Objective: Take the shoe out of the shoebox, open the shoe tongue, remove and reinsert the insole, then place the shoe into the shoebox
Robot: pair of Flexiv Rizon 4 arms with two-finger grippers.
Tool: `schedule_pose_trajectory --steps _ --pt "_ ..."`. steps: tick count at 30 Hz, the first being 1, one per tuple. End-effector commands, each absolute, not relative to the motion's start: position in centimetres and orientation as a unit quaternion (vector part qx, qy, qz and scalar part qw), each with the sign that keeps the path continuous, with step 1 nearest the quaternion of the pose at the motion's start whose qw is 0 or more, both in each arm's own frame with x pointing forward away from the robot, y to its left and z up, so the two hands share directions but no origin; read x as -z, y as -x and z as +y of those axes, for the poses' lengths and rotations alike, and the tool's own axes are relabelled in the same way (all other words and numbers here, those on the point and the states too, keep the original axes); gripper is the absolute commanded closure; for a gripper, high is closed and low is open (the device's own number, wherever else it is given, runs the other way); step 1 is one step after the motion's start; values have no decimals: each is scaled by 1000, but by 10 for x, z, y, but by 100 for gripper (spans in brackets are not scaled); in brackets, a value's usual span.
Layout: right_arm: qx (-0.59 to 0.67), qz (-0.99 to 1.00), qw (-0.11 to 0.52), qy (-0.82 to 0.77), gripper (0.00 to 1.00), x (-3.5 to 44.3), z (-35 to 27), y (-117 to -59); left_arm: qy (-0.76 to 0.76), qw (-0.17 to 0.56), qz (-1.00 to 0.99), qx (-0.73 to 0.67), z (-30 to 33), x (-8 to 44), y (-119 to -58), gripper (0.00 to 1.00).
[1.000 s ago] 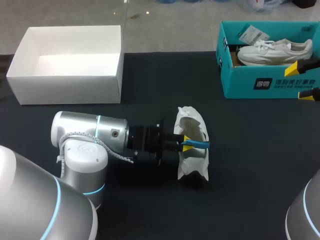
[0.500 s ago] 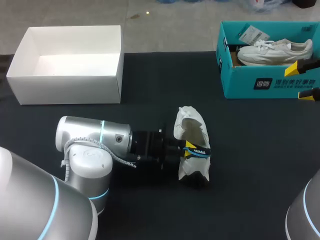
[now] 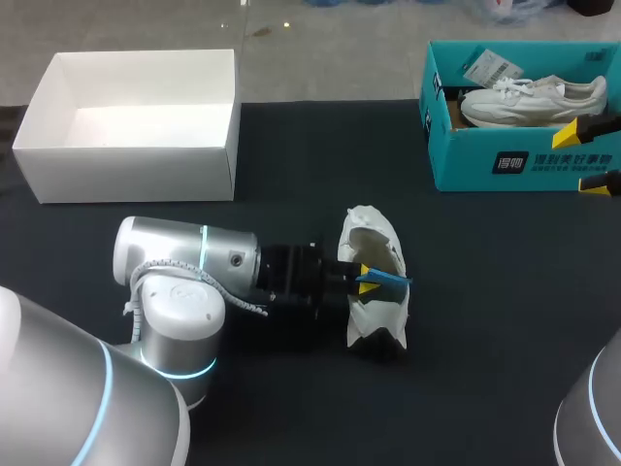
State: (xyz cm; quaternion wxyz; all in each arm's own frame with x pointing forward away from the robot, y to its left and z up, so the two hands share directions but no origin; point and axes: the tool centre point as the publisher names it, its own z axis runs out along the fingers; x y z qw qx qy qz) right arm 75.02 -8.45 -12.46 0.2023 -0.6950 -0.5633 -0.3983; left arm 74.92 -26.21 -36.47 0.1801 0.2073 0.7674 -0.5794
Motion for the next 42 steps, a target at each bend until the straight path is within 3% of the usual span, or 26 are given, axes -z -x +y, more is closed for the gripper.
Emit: schedule_pose_trajectory --steps 1,3,5,8,19,24,30,33,42 --pt "397 -563 202 696 0 125 -84 -750 -208 177 770 577 -267 368 -753 100" --pt "397 -563 202 696 0 125 -84 -750 -208 177 768 579 -267 366 -750 100" --pt "397 -563 202 696 0 125 -84 -750 -207 178 767 581 -267 365 -748 74" --pt "397 -563 202 696 0 125 -84 -750 -205 179 764 584 -266 361 -745 64" --pt "397 -563 202 696 0 125 -84 -750 -223 184 754 589 -268 339 -731 66" --pt "397 -563 202 696 0 125 -84 -750 -223 183 752 592 -267 335 -729 77" --pt "397 -563 202 696 0 125 -84 -750 -226 175 755 590 -268 327 -717 82" --pt "397 -563 202 696 0 125 -84 -750 -226 166 760 587 -269 331 -714 100" --pt "397 -563 202 696 0 125 -84 -750 -223 152 780 564 -274 347 -732 100"
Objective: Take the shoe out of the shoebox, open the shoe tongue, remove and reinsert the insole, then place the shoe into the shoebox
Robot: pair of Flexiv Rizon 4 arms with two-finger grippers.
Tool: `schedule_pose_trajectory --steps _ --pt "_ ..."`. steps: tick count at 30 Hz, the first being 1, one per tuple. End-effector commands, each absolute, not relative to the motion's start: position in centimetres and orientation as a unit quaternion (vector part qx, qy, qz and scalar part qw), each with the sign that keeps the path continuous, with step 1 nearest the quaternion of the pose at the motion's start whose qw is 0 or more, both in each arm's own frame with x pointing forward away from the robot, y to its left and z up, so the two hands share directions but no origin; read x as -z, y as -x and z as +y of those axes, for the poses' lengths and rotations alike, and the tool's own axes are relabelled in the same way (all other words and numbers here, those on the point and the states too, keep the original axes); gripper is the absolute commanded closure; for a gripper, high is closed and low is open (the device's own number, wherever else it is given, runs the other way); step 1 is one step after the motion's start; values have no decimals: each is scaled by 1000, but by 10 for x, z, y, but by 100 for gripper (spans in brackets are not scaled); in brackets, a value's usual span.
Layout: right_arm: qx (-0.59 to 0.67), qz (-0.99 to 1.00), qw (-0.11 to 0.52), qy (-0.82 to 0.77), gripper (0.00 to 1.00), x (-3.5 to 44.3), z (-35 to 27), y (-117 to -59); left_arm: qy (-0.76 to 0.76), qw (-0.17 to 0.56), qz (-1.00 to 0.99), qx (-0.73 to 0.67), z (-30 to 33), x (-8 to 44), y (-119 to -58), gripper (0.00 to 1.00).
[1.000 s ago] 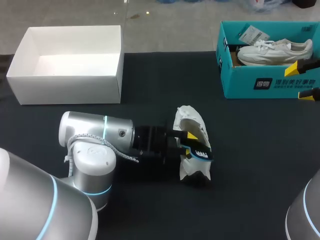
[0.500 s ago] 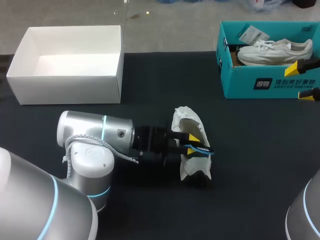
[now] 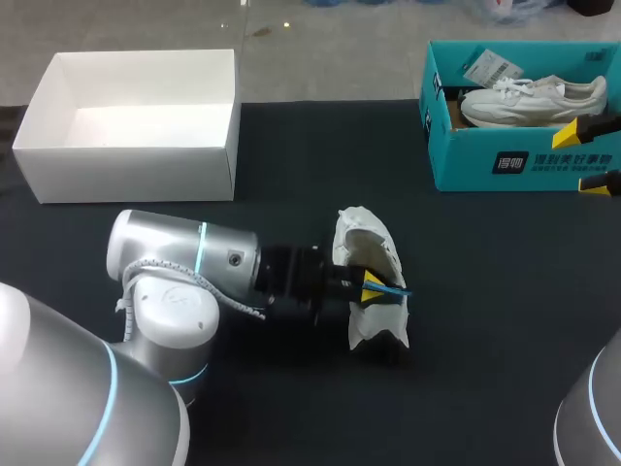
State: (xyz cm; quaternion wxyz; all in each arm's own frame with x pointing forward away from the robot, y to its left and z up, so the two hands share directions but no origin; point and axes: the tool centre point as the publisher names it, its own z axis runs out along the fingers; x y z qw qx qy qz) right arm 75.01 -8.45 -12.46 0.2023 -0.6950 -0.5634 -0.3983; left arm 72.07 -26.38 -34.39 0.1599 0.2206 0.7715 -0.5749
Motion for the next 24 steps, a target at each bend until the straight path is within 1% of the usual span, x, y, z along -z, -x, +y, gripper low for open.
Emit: schedule_pose_trajectory --steps 1,10,14,15,16,17,19,20,22,24 --pt "397 -563 202 696 0 125 -84 -750 -221 150 785 559 -274 349 -734 100" --pt "397 -563 202 696 0 125 -84 -750 -206 145 801 543 -274 361 -749 100" --pt "397 -563 202 696 0 125 -84 -750 -204 144 799 547 -273 357 -745 100" --pt "397 -563 202 696 0 125 -84 -750 -204 143 797 550 -273 355 -742 83" --pt "397 -563 202 696 0 125 -84 -750 -205 145 794 553 -272 352 -740 61" --pt "397 -563 202 696 0 125 -84 -750 -205 145 794 553 -272 349 -737 54" --pt "397 -563 202 696 0 125 -84 -750 -208 148 791 557 -271 344 -732 51" --pt "397 -563 202 696 0 125 -84 -750 -209 148 790 557 -270 341 -729 52" --pt "397 -563 202 696 0 125 -84 -750 -213 151 788 557 -269 338 -724 54" --pt "397 -563 202 696 0 125 -84 -750 -215 154 787 557 -269 335 -720 60"
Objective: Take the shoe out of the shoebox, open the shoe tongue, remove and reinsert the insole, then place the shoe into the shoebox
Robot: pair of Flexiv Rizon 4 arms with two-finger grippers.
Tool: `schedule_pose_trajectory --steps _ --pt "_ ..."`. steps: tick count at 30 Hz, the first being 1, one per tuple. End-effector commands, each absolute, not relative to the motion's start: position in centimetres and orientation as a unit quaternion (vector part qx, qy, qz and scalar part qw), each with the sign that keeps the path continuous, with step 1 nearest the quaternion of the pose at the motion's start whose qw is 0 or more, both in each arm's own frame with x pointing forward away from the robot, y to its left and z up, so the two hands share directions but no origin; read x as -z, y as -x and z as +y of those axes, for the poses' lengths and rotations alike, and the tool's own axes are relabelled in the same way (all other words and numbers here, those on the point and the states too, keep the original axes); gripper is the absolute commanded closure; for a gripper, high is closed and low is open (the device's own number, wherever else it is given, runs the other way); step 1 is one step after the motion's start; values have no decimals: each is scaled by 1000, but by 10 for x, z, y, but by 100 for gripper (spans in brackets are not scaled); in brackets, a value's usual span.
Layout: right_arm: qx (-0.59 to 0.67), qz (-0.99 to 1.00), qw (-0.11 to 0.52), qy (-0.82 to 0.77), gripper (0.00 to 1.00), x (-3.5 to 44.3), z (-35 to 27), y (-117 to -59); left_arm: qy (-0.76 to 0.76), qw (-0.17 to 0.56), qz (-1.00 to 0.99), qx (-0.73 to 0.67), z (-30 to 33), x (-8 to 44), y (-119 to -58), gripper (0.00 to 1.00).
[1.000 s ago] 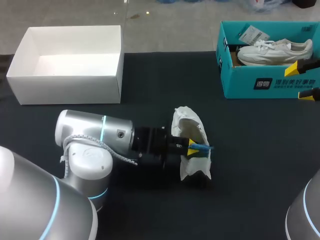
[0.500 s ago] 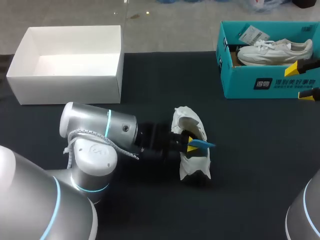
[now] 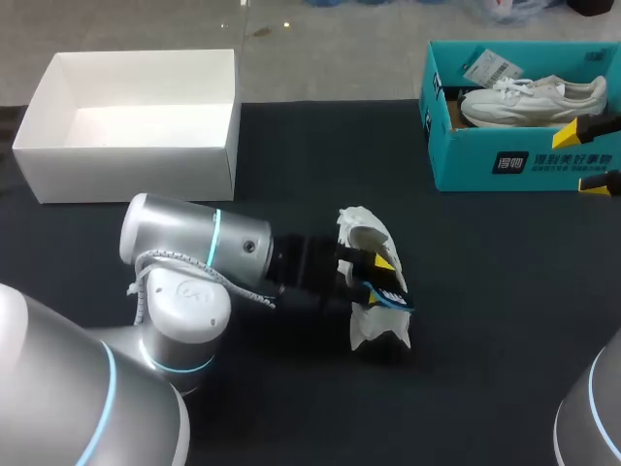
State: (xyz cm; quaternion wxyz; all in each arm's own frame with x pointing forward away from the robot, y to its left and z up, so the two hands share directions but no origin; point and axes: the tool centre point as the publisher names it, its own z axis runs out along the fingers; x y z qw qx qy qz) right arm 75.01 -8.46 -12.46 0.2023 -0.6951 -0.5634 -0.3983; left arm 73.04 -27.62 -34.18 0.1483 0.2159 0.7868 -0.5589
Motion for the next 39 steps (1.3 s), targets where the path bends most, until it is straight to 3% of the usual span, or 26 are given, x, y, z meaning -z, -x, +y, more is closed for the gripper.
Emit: schedule_pose_trajectory --steps 1,2,4,24,25,27,29,30,33,36,39 --pt "397 -563 202 696 0 125 -84 -750 -215 154 787 558 -268 335 -719 67" --pt "397 -563 202 696 0 125 -84 -750 -216 154 787 557 -268 335 -719 71" --pt "397 -563 202 696 0 125 -84 -750 -215 151 788 556 -268 338 -719 100" --pt "397 -563 202 696 0 125 -84 -750 -200 203 822 493 -269 366 -747 100" --pt "397 -563 202 696 0 125 -84 -750 -199 203 818 500 -269 364 -744 98" --pt "397 -563 202 696 0 125 -84 -750 -198 202 814 507 -269 358 -739 33" --pt "397 -563 202 696 0 125 -84 -750 -200 206 806 518 -268 349 -733 11" --pt "397 -563 202 696 0 125 -84 -750 -202 207 803 521 -267 345 -730 10" --pt "397 -563 202 696 0 125 -84 -750 -209 213 798 523 -266 332 -723 19" --pt "397 -563 202 696 0 125 -84 -750 -214 213 797 524 -266 326 -720 46" --pt "397 -563 202 696 0 125 -84 -750 -216 206 799 522 -267 329 -720 57"
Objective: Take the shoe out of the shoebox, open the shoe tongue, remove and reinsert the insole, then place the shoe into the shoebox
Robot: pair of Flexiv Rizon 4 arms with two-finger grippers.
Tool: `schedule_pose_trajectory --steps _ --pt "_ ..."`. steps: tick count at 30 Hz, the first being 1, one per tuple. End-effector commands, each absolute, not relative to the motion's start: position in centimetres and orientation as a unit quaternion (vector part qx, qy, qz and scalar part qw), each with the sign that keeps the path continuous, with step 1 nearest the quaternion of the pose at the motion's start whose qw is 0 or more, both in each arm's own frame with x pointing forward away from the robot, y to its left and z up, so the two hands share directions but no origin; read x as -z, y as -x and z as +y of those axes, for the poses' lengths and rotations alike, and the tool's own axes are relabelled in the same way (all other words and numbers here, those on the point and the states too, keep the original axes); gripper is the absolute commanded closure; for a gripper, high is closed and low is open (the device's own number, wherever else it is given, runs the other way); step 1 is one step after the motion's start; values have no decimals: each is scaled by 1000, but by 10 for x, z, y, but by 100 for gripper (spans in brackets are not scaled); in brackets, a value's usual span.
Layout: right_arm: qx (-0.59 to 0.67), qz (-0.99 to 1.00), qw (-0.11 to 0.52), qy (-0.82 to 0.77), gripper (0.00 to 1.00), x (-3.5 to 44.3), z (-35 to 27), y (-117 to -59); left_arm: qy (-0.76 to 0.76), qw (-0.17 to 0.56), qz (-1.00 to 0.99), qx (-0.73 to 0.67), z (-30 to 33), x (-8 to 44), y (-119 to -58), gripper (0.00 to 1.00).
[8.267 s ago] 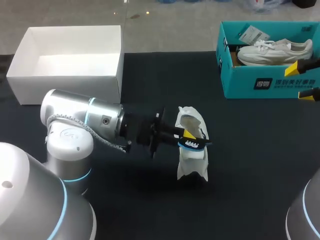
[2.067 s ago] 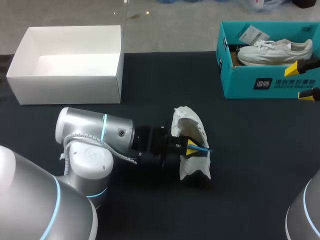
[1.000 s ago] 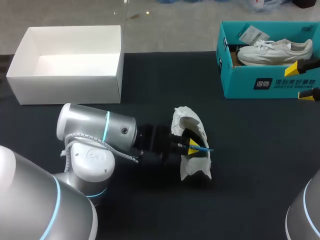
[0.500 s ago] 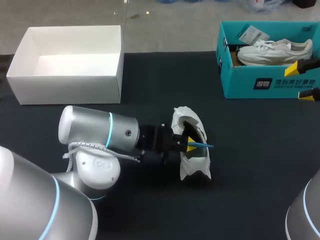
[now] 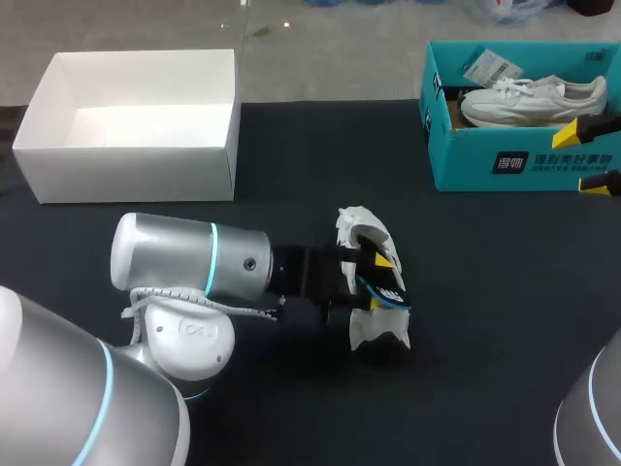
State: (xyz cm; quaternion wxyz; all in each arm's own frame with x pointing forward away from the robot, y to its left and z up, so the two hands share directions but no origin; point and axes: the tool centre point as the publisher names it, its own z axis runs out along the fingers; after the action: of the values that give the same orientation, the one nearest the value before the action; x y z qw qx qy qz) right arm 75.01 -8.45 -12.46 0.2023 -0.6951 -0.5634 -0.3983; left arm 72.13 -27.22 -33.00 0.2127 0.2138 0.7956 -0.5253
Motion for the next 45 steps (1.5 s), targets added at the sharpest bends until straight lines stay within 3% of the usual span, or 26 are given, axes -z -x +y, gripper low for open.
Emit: schedule_pose_trajectory --steps 1,2,4,24,25,26,27,28,29,31,33,35,36,37,45 --pt "397 -563 202 696 0 125 -84 -750 -214 202 801 521 -268 332 -721 63" --pt "397 -563 202 696 0 125 -84 -750 -214 201 802 521 -268 334 -722 71" --pt "397 -563 202 696 0 125 -84 -750 -213 200 802 521 -269 339 -725 100" --pt "397 -563 202 696 0 125 -84 -750 -205 218 829 472 -268 361 -757 100" --pt "397 -563 202 696 0 125 -84 -750 -203 219 823 483 -267 358 -754 65" --pt "397 -563 202 696 0 125 -84 -750 -202 218 822 486 -266 355 -752 51" --pt "397 -563 202 696 0 125 -84 -750 -201 218 819 492 -266 352 -749 27" --pt "397 -563 202 696 0 125 -84 -750 -202 219 814 499 -265 348 -746 17" --pt "397 -563 202 696 0 125 -84 -750 -204 220 814 497 -265 345 -743 21" --pt "397 -563 202 696 0 125 -84 -750 -207 222 811 500 -264 338 -738 49" --pt "397 -563 202 696 0 125 -84 -750 -211 223 810 499 -265 335 -734 53" --pt "397 -563 202 696 0 125 -84 -750 -212 223 809 500 -266 334 -732 70" --pt "397 -563 202 696 0 125 -84 -750 -213 223 809 500 -266 335 -732 80" --pt "397 -563 202 696 0 125 -84 -750 -213 223 809 501 -267 337 -733 100" --pt "397 -563 202 696 0 125 -84 -750 -213 224 816 489 -268 349 -746 100"
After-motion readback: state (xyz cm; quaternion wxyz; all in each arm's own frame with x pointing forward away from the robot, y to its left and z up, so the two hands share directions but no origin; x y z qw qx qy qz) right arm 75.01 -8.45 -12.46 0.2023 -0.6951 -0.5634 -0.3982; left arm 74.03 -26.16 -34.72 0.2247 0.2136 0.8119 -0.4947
